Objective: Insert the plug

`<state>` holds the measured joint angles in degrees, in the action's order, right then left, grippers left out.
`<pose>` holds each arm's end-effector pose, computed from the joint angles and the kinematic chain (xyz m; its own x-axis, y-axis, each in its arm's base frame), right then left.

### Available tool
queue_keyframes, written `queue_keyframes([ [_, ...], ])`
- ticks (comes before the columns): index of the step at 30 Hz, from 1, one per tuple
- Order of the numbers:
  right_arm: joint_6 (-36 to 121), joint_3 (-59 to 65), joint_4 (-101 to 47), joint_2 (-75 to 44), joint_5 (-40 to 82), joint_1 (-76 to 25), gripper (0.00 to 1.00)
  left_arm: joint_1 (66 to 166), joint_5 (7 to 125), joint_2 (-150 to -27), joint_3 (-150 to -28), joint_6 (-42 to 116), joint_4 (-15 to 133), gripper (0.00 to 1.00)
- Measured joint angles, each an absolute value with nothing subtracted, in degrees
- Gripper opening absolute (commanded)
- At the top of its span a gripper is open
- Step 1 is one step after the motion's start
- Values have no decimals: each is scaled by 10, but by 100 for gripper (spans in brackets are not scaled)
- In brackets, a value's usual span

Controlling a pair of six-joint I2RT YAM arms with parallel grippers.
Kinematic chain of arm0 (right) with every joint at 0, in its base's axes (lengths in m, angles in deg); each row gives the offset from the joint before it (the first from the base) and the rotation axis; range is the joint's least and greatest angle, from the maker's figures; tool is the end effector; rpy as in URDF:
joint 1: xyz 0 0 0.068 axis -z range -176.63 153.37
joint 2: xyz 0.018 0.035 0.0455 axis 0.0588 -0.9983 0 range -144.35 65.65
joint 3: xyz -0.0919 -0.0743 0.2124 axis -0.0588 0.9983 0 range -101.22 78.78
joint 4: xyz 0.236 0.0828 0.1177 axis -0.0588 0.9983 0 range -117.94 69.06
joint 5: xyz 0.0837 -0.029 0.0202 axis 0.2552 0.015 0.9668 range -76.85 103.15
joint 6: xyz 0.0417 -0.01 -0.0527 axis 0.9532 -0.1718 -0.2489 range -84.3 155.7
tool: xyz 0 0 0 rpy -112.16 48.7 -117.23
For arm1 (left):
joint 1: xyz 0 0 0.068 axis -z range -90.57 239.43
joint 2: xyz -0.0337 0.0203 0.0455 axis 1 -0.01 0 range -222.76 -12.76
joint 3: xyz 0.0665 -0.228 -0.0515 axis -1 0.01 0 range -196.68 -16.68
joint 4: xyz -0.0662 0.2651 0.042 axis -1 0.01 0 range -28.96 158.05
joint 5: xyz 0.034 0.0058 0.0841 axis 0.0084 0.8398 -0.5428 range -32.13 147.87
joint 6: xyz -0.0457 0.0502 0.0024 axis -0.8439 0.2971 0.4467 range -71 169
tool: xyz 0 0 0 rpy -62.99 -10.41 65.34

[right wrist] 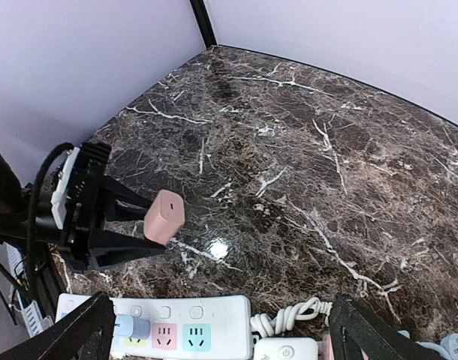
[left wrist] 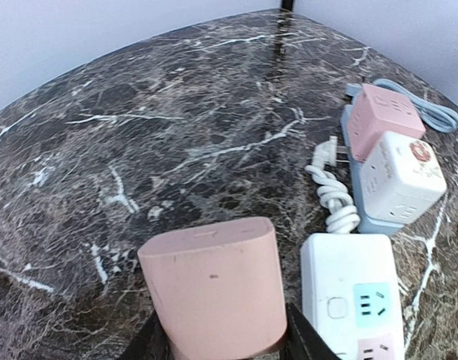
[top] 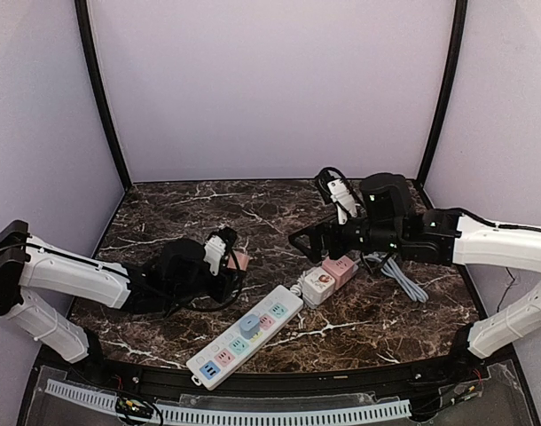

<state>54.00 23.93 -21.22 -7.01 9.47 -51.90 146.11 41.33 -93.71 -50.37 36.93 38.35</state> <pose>0.1932 0.2726 0.2600 -0.4718 -0.1303 -0.8720 -0.6727 0.6925 0.2605 0.1884 -0.2582 0.1403 -0.3611 0.1843 -0.9141 0.5965 0.7991 -0.0745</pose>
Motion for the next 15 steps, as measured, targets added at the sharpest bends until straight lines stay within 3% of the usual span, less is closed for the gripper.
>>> queue_keyframes([
  [15,565,132,-73,-114,242,-519,99,1474,581,-946,-474,504,319,1],
])
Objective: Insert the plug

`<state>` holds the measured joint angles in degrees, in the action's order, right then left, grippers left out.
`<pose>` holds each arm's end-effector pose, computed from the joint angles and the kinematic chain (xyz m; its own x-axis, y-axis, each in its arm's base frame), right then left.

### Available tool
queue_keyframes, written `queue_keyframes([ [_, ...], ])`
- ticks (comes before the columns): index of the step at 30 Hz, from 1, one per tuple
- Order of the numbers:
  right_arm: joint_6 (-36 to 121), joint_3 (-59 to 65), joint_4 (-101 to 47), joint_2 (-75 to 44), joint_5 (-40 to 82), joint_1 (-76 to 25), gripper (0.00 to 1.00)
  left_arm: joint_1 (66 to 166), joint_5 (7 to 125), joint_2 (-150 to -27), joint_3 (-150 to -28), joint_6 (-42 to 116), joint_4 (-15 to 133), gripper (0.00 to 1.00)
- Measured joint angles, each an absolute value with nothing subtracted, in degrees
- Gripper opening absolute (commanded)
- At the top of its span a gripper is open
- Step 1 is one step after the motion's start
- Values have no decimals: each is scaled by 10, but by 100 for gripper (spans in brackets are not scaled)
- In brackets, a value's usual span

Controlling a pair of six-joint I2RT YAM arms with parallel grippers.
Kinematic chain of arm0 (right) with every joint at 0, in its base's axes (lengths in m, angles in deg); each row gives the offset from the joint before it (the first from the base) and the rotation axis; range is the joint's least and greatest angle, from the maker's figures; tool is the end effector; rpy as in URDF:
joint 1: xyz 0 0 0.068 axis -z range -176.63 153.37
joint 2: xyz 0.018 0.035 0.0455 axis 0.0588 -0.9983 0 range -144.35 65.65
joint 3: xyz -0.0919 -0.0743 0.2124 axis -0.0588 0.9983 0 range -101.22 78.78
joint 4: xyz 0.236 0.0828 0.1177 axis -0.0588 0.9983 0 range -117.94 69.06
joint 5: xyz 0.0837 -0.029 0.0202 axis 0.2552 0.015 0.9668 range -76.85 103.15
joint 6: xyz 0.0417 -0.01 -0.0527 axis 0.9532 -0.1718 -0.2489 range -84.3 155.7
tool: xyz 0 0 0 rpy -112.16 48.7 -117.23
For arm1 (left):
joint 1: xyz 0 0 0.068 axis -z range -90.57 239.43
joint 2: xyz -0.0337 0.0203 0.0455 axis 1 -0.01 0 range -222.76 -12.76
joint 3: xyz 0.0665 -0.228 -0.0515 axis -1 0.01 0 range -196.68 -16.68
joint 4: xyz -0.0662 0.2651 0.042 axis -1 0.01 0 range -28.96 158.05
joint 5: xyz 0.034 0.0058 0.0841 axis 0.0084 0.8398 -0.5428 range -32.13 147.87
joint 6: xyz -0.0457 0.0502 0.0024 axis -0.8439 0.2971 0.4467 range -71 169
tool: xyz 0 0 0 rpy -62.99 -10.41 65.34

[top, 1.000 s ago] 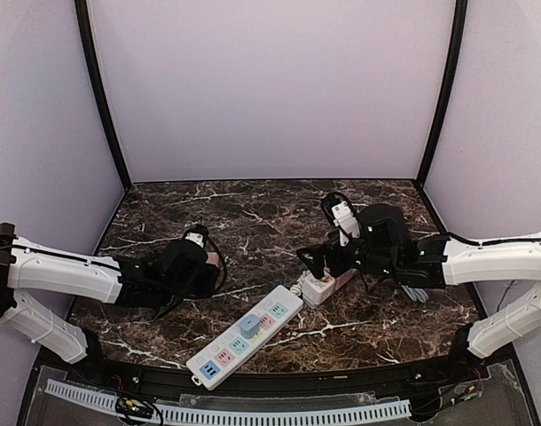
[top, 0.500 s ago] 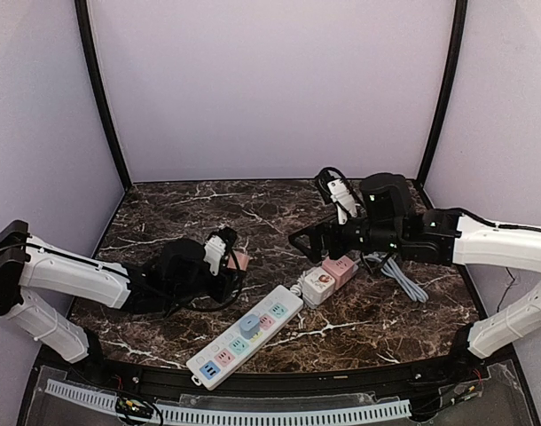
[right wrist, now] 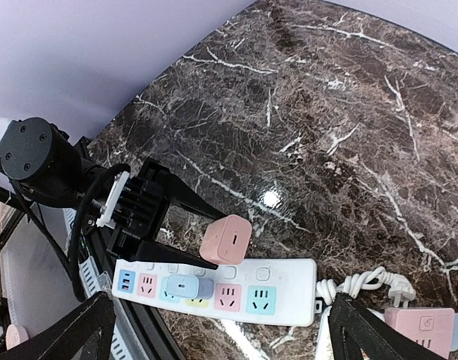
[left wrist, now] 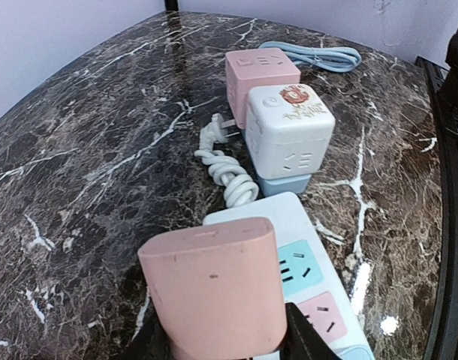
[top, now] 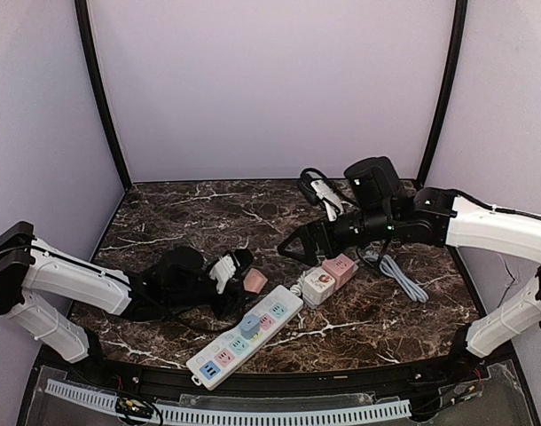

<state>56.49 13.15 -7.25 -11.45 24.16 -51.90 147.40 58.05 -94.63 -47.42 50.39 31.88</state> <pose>0.1872 0.2883 0.2798 -0.6027 -0.2576 -0.7553 -0.7326 0.5539 0.3957 0.1678 -0.2685 0.1307 -0.1777 0.3298 -0.9272 0.8539 0.5200 0.0213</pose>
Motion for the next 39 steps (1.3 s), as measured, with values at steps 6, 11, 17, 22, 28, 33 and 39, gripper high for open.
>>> queue_keyframes([
  [6,589,107,-32,-153,275,-519,98,1500,600,-948,-468,536,305,1],
  [11,615,87,5,-204,314,-517,95,1514,604,-948,-460,559,284,1],
  [17,638,72,32,-250,369,-517,89,1526,597,-947,-456,568,271,1],
  [22,653,55,52,-276,408,-517,79,1535,589,-943,-454,574,268,1],
  [28,665,44,58,-288,441,-517,68,1541,573,-943,-454,579,268,1],
  [33,676,43,60,-310,458,-517,64,1546,567,-943,-454,582,268,1],
  [39,683,32,62,-323,468,-517,59,1552,560,-943,-454,588,268,1],
])
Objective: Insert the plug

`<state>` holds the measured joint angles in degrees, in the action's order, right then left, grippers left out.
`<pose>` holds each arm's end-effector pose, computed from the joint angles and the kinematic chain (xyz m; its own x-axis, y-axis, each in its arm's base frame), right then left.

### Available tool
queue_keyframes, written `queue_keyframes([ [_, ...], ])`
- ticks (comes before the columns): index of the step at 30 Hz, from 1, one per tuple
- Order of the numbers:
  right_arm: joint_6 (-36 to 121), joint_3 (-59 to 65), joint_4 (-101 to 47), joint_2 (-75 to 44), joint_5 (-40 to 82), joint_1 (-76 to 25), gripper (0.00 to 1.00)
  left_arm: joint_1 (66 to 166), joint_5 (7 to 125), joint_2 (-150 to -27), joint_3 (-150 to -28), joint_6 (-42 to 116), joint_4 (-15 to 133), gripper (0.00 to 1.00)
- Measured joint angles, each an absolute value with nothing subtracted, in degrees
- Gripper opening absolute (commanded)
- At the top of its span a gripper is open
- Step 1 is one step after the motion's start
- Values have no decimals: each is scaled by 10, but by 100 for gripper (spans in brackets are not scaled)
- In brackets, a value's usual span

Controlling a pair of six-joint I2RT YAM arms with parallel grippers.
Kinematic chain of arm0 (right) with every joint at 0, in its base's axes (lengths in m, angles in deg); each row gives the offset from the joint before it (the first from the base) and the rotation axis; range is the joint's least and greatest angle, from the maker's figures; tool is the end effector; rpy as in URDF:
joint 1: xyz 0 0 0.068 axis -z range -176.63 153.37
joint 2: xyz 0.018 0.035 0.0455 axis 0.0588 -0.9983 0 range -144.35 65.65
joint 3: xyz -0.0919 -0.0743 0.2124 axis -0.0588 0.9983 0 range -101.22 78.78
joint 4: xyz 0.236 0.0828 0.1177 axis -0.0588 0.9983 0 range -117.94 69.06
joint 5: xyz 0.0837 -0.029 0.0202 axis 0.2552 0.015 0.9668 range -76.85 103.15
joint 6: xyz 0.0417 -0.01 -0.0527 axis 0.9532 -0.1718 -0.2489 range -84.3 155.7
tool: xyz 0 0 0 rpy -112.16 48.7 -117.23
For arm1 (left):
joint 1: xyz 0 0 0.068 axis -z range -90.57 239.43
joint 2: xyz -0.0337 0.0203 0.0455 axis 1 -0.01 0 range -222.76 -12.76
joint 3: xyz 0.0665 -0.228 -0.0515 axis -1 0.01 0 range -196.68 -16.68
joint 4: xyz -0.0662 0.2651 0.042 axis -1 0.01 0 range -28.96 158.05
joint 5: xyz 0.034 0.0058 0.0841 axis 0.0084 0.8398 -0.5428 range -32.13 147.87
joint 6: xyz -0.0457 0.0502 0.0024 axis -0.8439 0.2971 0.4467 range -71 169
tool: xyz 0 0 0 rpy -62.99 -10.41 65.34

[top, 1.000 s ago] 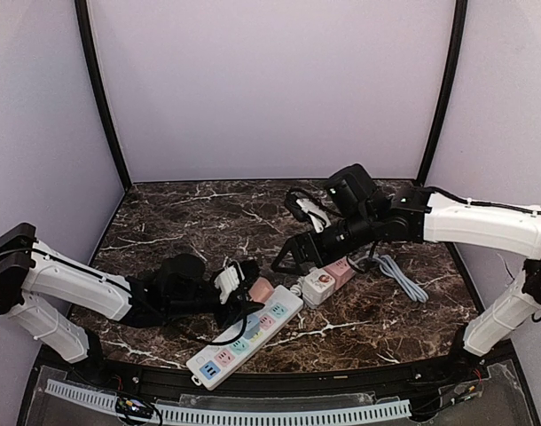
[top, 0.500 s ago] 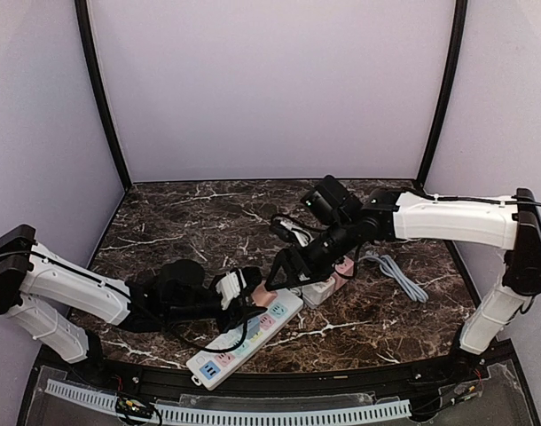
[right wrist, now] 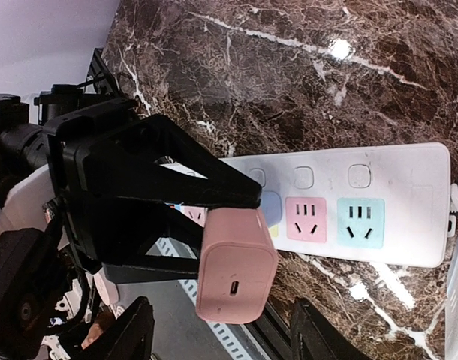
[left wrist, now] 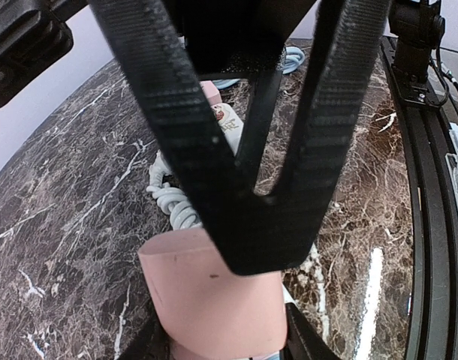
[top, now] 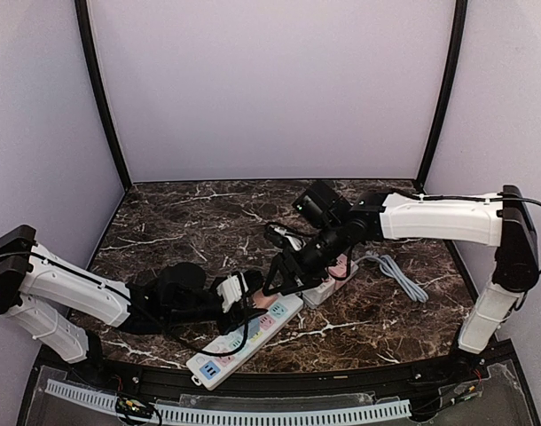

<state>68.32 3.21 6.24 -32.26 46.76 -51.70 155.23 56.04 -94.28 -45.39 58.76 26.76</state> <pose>0.1940 0.3306 0.2011 -0.8646 -0.4538 -0.2156 -0.4648 0.5595 0.6863 0.1299 -0.2847 0.1316 0.0241 0.3597 -0.9328 0.9083 0.3819 0.1707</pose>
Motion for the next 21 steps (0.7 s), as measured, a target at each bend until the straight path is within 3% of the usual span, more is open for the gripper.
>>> queue_keyframes([
  [15,694,14,61,-351,483,-524,46,1562,552,-943,-454,594,268,1],
  [21,694,9,65,-355,482,-529,34,1564,548,-943,-455,594,271,1],
])
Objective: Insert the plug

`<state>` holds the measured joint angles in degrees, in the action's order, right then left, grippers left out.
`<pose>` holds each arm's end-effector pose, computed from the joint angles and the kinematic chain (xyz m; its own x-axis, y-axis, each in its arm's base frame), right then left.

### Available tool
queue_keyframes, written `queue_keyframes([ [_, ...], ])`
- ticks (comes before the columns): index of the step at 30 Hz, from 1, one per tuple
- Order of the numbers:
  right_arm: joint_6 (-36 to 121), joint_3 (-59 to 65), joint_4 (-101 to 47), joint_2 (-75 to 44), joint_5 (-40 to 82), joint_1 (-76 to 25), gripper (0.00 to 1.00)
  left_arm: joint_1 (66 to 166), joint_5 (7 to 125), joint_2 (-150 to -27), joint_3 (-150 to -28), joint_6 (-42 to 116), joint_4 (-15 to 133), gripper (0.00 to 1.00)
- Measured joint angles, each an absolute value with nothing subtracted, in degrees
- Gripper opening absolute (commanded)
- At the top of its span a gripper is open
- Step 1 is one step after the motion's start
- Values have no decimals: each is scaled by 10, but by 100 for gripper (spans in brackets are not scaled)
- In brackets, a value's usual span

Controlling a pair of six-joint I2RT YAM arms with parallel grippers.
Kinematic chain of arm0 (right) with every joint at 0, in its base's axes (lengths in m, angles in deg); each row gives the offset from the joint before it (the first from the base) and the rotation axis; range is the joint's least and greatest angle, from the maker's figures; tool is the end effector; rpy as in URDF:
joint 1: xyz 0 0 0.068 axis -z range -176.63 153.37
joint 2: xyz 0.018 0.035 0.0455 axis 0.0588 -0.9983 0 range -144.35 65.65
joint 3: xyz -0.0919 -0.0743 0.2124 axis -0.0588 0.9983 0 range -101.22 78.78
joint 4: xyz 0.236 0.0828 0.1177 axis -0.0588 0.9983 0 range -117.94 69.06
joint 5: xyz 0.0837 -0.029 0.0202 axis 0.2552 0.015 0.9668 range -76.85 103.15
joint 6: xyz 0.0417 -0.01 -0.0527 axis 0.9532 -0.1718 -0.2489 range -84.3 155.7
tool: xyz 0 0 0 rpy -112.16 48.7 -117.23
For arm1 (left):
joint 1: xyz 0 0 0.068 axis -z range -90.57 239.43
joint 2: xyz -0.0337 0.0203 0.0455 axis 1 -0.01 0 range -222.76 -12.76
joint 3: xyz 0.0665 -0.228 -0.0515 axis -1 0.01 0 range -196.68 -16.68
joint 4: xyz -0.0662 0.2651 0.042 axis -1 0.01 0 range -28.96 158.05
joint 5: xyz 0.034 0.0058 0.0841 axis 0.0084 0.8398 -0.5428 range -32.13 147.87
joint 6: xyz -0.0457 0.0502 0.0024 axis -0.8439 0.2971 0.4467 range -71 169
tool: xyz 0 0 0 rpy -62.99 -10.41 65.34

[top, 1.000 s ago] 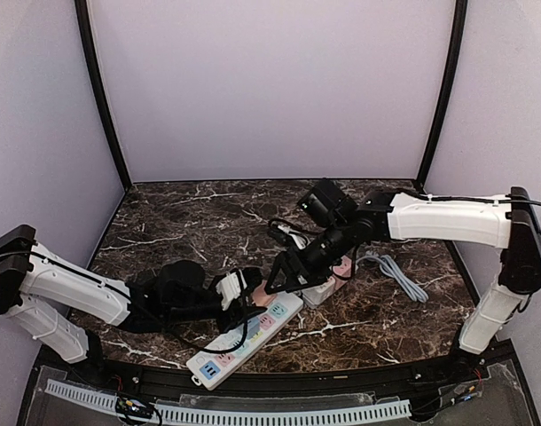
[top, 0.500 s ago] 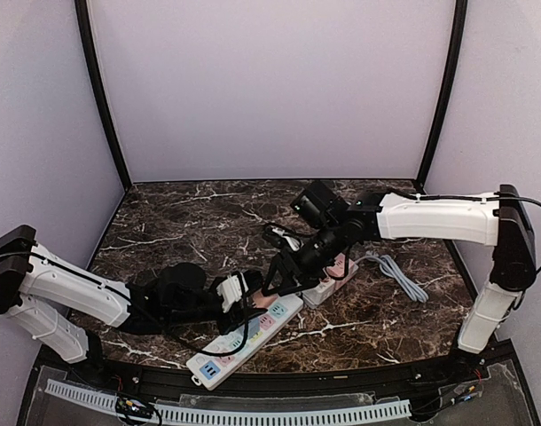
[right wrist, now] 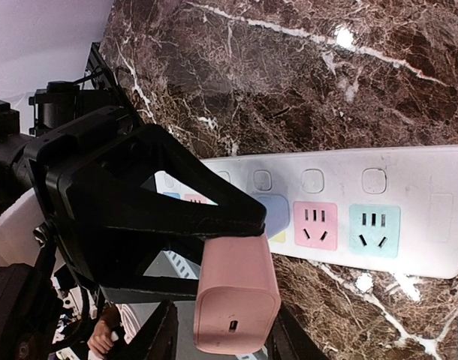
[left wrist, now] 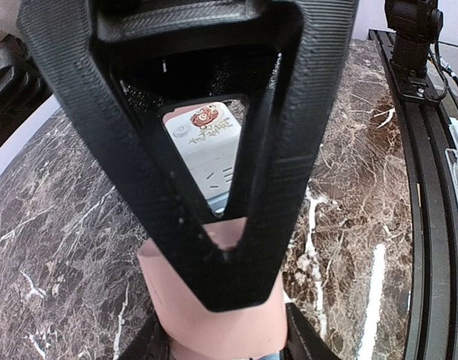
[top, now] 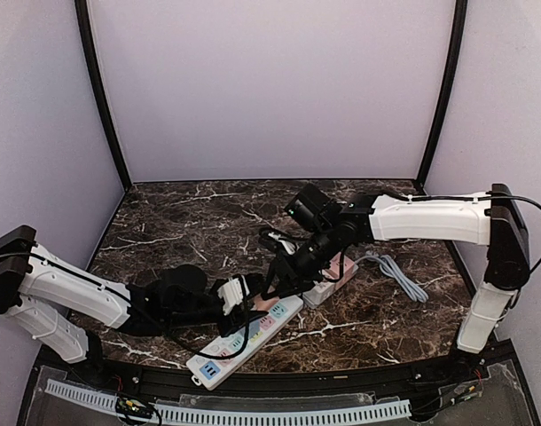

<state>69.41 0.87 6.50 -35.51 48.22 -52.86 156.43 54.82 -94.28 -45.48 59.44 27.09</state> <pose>0.1918 0.3433 0.1941 -0.8632 -0.4735 -0.1750 -0.4471 0.5561 0.7007 0.1250 -0.2869 0.1314 0.0394 0.3703 -0.9281 0.9074 0.3757 0.1884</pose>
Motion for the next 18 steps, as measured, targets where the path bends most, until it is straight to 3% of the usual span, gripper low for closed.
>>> queue_keyframes([
  [5,701,9,72,-357,478,-529,19,1566,543,-943,-455,599,275,2],
  [7,708,9,74,-357,478,-529,16,1568,538,-943,-455,604,276,8],
  [18,702,9,75,-357,470,-535,9,1572,530,-943,-455,610,269,78],
])
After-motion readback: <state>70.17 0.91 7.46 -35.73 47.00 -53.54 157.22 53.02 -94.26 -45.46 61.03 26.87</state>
